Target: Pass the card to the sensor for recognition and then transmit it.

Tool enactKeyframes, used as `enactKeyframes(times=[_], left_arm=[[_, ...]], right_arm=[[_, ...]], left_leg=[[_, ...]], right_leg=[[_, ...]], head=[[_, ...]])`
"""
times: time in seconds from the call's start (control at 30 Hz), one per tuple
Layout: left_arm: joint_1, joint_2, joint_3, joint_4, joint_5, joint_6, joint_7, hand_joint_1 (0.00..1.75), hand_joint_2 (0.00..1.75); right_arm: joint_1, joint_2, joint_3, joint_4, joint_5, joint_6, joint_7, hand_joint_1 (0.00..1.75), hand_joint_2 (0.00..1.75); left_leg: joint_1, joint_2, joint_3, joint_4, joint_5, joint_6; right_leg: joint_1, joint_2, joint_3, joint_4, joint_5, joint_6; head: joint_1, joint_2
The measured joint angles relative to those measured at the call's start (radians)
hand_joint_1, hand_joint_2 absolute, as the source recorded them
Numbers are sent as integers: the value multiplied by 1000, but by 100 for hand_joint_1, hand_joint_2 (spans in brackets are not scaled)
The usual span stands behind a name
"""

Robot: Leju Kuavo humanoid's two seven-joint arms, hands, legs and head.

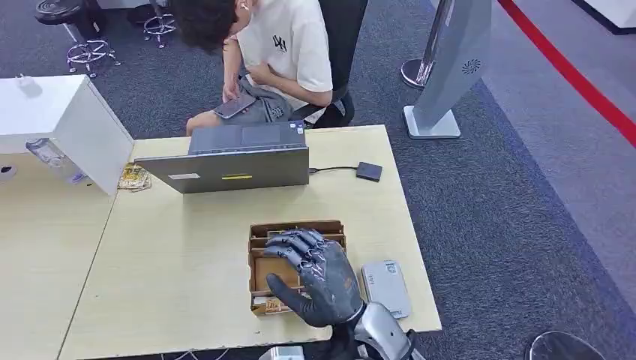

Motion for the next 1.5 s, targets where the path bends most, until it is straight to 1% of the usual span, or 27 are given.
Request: enactKeyframes(times=[0.03, 0.1, 0.17, 0.2, 0.37, 0.4, 0.47, 0.57, 0.6, 0.63, 0.67, 0.77, 0.83, 0.9, 0.93, 1.0, 1.03, 1.1, 1.13, 1.17, 1.2, 1.27, 1.3, 1.37, 1.4, 1.47, 1.5], left_arm=[[0, 0, 0, 0, -1, 0, 0, 0, 0], [0, 0, 0, 0, -3, 0, 1, 0, 0], [0, 0, 0, 0, -5, 0, 1, 0, 0], [0, 0, 0, 0, -7, 0, 1, 0, 0], [0, 0, 0, 0, -9, -1, 2, 0, 0], [0, 0, 0, 0, -10, -1, 2, 0, 0], [0, 0, 0, 0, -10, -1, 2, 0, 0], [0, 0, 0, 0, -10, -1, 3, 0, 0], [0, 0, 0, 0, -10, -1, 3, 0, 0], [0, 0, 0, 0, -10, -1, 3, 0, 0], [0, 0, 0, 0, -10, -1, 4, 0, 0], [0, 0, 1, 0, -10, -1, 4, 0, 0], [0, 0, 1, 0, -10, -1, 4, 0, 0], [0, 0, 2, 0, -10, -1, 4, 0, 0], [1, 0, 2, 0, -10, -1, 4, 0, 0], [0, 0, 2, 0, -10, -1, 4, 0, 0], [0, 0, 2, 0, -10, -1, 4, 0, 0], [0, 0, 3, 0, -10, -1, 4, 0, 0], [0, 0, 3, 0, -10, -1, 4, 0, 0], [0, 0, 3, 0, -10, -1, 4, 0, 0], [0, 0, 3, 0, -10, -1, 4, 0, 0], [0, 0, 5, 0, -10, -1, 4, 0, 0], [0, 0, 6, 0, -10, -1, 4, 0, 0], [1, 0, 7, 0, -10, -1, 4, 0, 0], [0, 0, 7, 0, -10, -1, 4, 0, 0], [0, 0, 7, 0, -10, 0, 4, 0, 0], [0, 0, 8, 0, -10, 0, 4, 0, 0]], right_arm=[[-1, 0, 0, 7, 37, -12, 20, 84, 175], [-3, -2, 0, 17, 85, -23, 40, 96, 175], [-3, -3, -1, 25, 140, -27, 57, 91, 175], [-3, -3, -3, 29, 165, -28, 64, 99, 175], [5, -3, -31, 48, 251, -28, 85, 98, 175], [7, -3, -36, 50, 256, -28, 85, 101, 175], [10, -3, -43, 55, 263, -28, 85, 93, 175], [15, -3, -59, 61, 300, -29, 104, 70, 175], [17, -3, -68, 64, 319, -29, 115, 73, 175], [19, -3, -76, 68, 333, -29, 124, 72, 175], [20, -3, -87, 73, 347, -29, 133, 59, 175], [21, -3, -114, 90, 367, -29, 148, 61, 175], [21, -3, -130, 101, 381, -29, 159, 56, 175], [21, -3, -145, 112, 384, -29, 167, 56, 175], [21, -3, -152, 116, 384, -29, 170, 63, 175], [21, -3, -161, 125, 381, -29, 171, 61, 175], [21, -3, -165, 129, 379, -29, 171, 72, 175], [20, -3, -173, 141, 370, -29, 171, 72, 175], [20, -3, -176, 145, 368, -29, 171, 108, 175], [19, -3, -177, 151, 367, -29, 171, 136, 175], [19, -3, -179, 156, 366, -29, 171, 131, 175], [19, -3, -182, 163, 363, -29, 171, 131, 175], [19, -3, -184, 167, 362, -29, 171, 117, 175], [18, -3, -185, 175, 359, -29, 171, 127, 175], [17, -3, -186, 178, 359, -29, 171, 126, 175], [15, -3, -186, 185, 357, -29, 171, 108, 175], [14, -3, -187, 189, 357, -29, 171, 105, 175]], left_leg=[[0, 0, 0, 0, 0, 0], [0, 0, 0, 0, 0, 0], [0, 0, 0, 0, 0, 0], [0, 0, 0, 0, 0, 0], [0, 0, 0, 0, 0, 0], [0, 0, 0, 0, 0, 0], [0, 0, 0, 0, 0, 0], [0, 0, 0, 0, 0, 0], [0, 0, 0, 0, 0, 0], [0, 0, 0, 0, 0, 0], [0, 0, 0, 0, 0, 0], [0, 0, 0, 0, 0, 0], [0, 0, 0, 0, 0, 0], [0, 0, 0, 0, 0, 0], [0, 0, 0, 0, 0, 0], [0, 0, 0, 0, 0, 0], [0, 0, 0, 0, 0, 0], [0, 0, 0, 0, 0, 0], [0, 0, 0, 0, 0, 0], [0, 0, 0, 0, 0, 0], [0, 0, 0, 0, 0, 0], [0, 0, 0, 0, 0, 0], [0, 0, 0, 0, 0, 0], [0, 0, 0, 0, 0, 0], [0, 0, 0, 0, 0, 0], [0, 0, 0, 0, 0, 0], [0, 0, 0, 0, 0, 0]], right_leg=[[0, 0, 0, 0, 0, 0], [0, 0, 0, 0, 0, 0], [0, 0, 0, 0, 0, 0], [0, 0, 0, 0, 0, 0], [0, 0, 0, 0, 0, 0], [0, 0, 0, 0, 0, 0], [0, 0, 0, 0, 0, 0], [0, 0, 0, 0, 0, 0], [0, 0, 0, 0, 0, 0], [0, 0, 0, 0, 0, 0], [0, 0, 0, 0, 0, 0], [0, 0, 0, 0, 0, 0], [0, 0, 0, 0, 0, 0], [0, 0, 0, 0, 0, 0], [0, 0, 0, 0, 0, 0], [0, 0, 0, 0, 0, 0], [0, 0, 0, 0, 0, 0], [0, 0, 0, 0, 0, 0], [0, 0, 0, 0, 0, 0], [0, 0, 0, 0, 0, 0], [0, 0, 0, 0, 0, 0], [0, 0, 0, 0, 0, 0], [0, 0, 0, 0, 0, 0], [0, 0, 0, 0, 0, 0], [0, 0, 0, 0, 0, 0], [0, 0, 0, 0, 0, 0], [0, 0, 0, 0, 0, 0]], head=[[0, 0], [0, 0], [0, 0], [0, 0], [0, 0], [0, 0], [0, 0], [0, 0], [0, 0], [0, 0], [0, 0], [0, 0], [0, 0], [0, 0], [0, 0], [0, 0], [0, 0], [0, 0], [0, 0], [0, 0], [0, 0], [0, 0], [0, 0], [0, 0], [0, 0], [0, 0], [0, 0]])
